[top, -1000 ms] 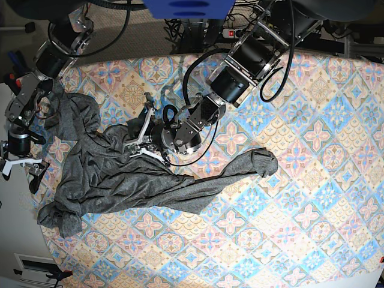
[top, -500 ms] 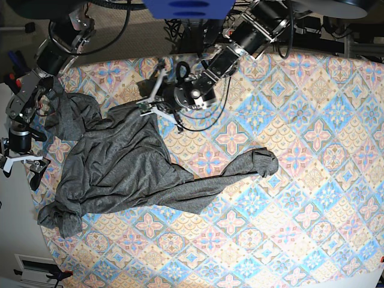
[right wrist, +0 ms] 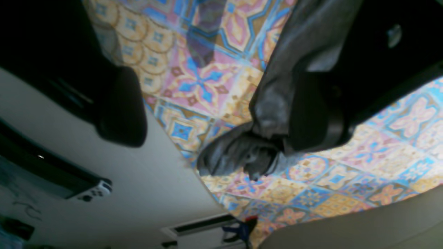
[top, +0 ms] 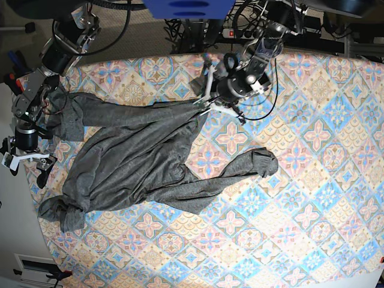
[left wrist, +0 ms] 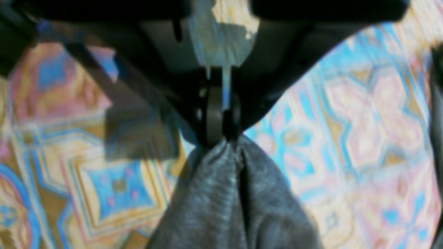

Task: Layout the t-shirt on the table in an organized manner, then fold the t-shirt properly
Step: 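Pull the grasped fabric away from the right gripper with the left gripper, then regrasp the shirt edge with the right gripper and pull it outward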

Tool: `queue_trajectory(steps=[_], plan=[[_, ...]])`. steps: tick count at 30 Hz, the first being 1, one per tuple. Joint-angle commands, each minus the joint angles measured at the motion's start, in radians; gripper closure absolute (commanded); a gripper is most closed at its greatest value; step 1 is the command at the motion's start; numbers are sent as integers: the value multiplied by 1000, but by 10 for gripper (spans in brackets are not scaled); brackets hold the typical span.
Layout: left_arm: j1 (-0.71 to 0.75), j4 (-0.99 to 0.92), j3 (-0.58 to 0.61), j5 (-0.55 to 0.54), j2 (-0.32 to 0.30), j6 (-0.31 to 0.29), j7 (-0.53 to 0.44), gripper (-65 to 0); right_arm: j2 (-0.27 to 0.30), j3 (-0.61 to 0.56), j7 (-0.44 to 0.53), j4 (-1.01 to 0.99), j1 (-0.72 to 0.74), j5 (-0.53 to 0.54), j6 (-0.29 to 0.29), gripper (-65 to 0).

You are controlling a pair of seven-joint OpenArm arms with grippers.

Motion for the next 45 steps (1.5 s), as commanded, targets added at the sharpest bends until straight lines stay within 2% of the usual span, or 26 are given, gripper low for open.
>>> queue_trajectory(steps=[1, 8, 11, 16, 20, 24, 26, 28, 32, 34, 40, 45], plan=[[9, 24, -34, 9, -12, -3, 16, 0, 22, 3, 31, 31, 19, 15, 3, -625], [70, 61, -247, 9, -77, -5, 11, 0, 20, -8, 29, 59, -15, 14, 7, -624], [70, 57, -297, 9, -106, -5, 11, 0, 20, -60, 29, 65, -38, 14, 7, -582], [86, 60, -369, 10, -112, -12, 11, 0, 20, -127, 29, 66, -78, 14, 7, -407], [84, 57, -455, 12, -105, -99, 11, 0, 6, -161, 29, 65, -87, 15, 7, -247], [83, 57, -504, 19, -75, -99, 11, 0, -20, -166, 29, 59, -87, 15, 7, -107], [83, 57, -507, 19, -72, -99, 11, 0, -43, -167, 29, 62, -87, 15, 7, -77], [84, 57, -502, 19, -69, -99, 11, 0, -63, -177, 29, 65, -87, 15, 7, -98], [84, 55, -501, 19, -68, -99, 11, 0, -104, -227, 29, 66, -102, 14, 7, -231], [84, 55, -501, 19, -68, -99, 11, 0, -112, -269, 29, 66, -133, 14, 7, -265], [83, 55, -499, 19, -68, -99, 11, 0, -112, -434, 29, 56, -144, 17, 7, -266], [84, 55, -499, 19, -68, -99, 14, 0, -112, -453, 29, 56, -144, 17, 7, -268]])
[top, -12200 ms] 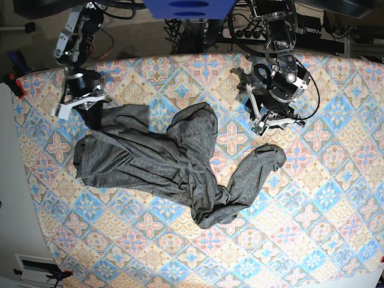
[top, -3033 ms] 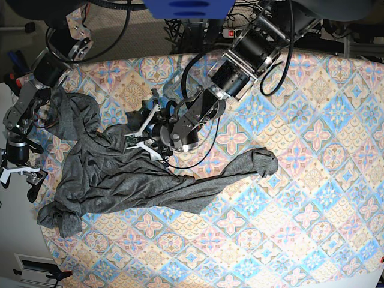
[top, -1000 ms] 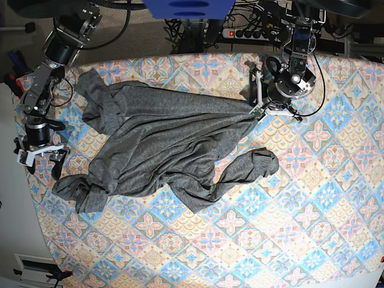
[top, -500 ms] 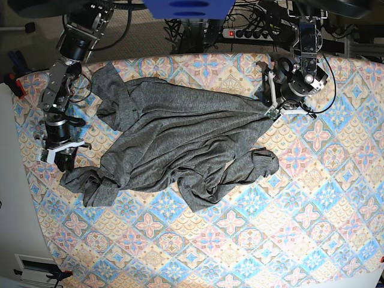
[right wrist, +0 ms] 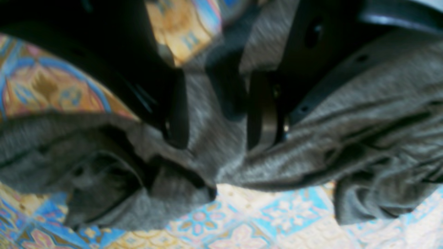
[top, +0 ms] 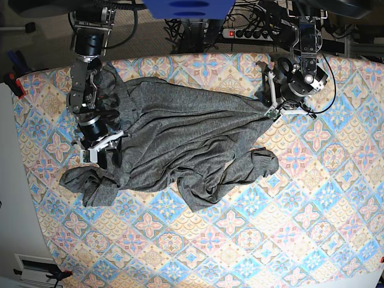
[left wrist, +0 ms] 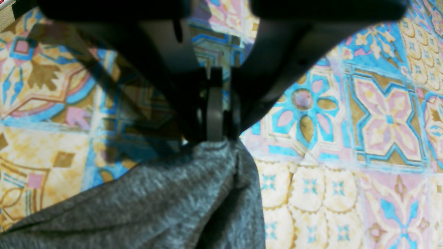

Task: Layout the t-shirt on the table in an organized manner, then fold the t-shirt properly
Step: 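Regrasp the shirt edge with the right gripper and pull it outward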

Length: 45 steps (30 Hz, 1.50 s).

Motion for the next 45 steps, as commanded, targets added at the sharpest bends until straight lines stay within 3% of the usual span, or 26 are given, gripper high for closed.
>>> queue_trajectory(steps=[1, 7, 10, 19, 32, 39, 45], plan=[[-7, 14, -2, -6, -6, 5, -9, 0, 12, 3, 23, 16, 13, 15, -2, -270], [-7, 14, -2, -6, -6, 5, -8, 0, 18, 3, 16, 13, 13, 15, -2, -288], [-7, 14, -2, -6, 8, 5, -8, 0, 19, 9, -36, -27, 13, 14, -2, -309], [-5, 14, -2, -4, 37, 5, -6, 0, 95, 10, -44, -145, 138, 15, -2, -310], [-4, 14, -4, -4, 36, 5, -6, 0, 96, 14, -44, -120, 206, 17, -2, -309], [13, 14, -5, -4, 36, 5, -6, 0, 96, 188, -49, -34, 206, 17, -2, -309], [13, 14, -4, -4, 36, 5, -6, 0, 96, 205, -46, -45, 210, 17, -1, -309]])
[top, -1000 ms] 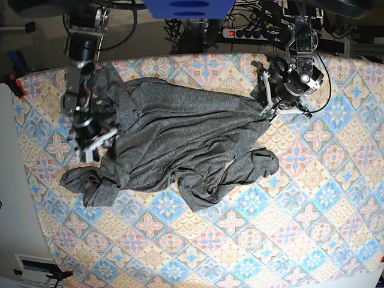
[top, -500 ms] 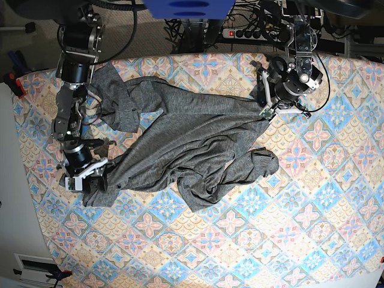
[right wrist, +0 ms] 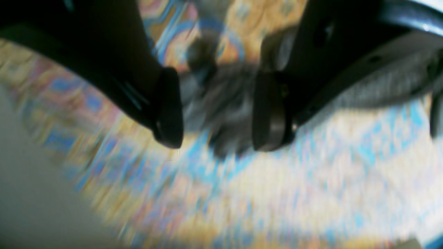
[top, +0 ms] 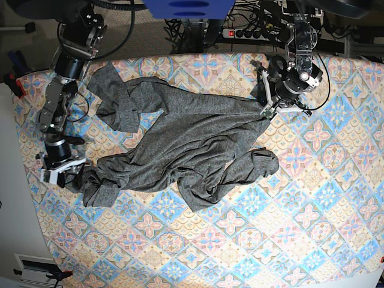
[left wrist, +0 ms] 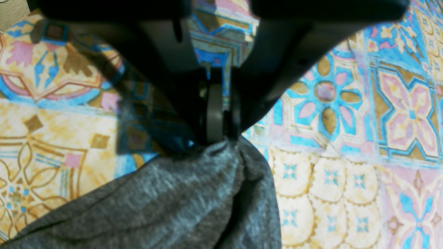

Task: Layout the t-shirt on the table in an organized manner, then fold the t-shirt properly
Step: 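Regrasp the shirt edge with the right gripper and pull it outward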

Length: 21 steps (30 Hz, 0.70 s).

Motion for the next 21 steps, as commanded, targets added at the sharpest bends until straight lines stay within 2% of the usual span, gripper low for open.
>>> queue_trajectory(steps=[1, 8, 14, 17, 21], plan=[[-2, 13, -2, 0, -8, 2, 2, 0, 21, 3, 42, 21, 33, 21, 6, -309], [-2, 16, -2, 0, -8, 2, 2, 0, 9, -1, 42, 19, 35, 24, 7, -309], [0, 15, -2, 0, -6, 2, 2, 0, -74, -28, 42, 18, 35, 24, 10, -308], [-2, 15, -1, 0, -6, 2, 2, 0, -112, -28, 37, 18, 35, 24, 81, -308], [-2, 16, -1, 0, -6, 2, 2, 0, -138, -28, 42, -19, 35, 19, 96, -308]])
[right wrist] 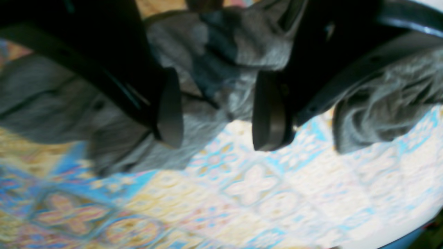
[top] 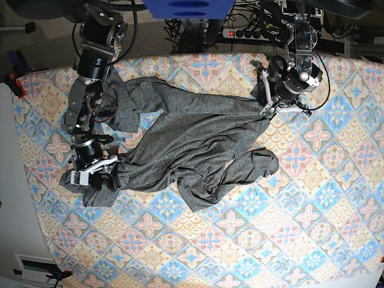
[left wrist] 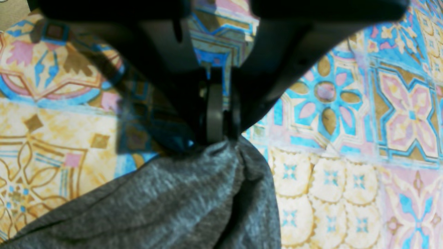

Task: Layout the t-shirt on the table in an organized manner, then fold the t-shirt properly
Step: 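Regrasp the shirt edge with the right gripper and pull it outward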

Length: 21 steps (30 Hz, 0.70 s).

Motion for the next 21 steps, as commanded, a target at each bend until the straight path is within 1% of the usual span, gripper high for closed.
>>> queue_trajectory(steps=[1, 6, 11, 13, 21], plan=[[0, 17, -1, 0, -6, 2, 2, 0, 11, 3, 27, -2, 21, 16, 1, -308], [0, 15, -1, 0, -6, 2, 2, 0, 14, 8, 30, -97, 21, 19, 3, -308], [0, 15, -1, 0, -6, 2, 2, 0, 14, 8, 112, -144, 21, 19, 3, -308], [0, 15, -1, 0, -6, 2, 2, 0, 16, 8, 115, -149, 27, 19, 3, -308], [1, 17, -1, 0, -6, 2, 2, 0, 16, 6, 112, -150, 152, 17, 4, -308]])
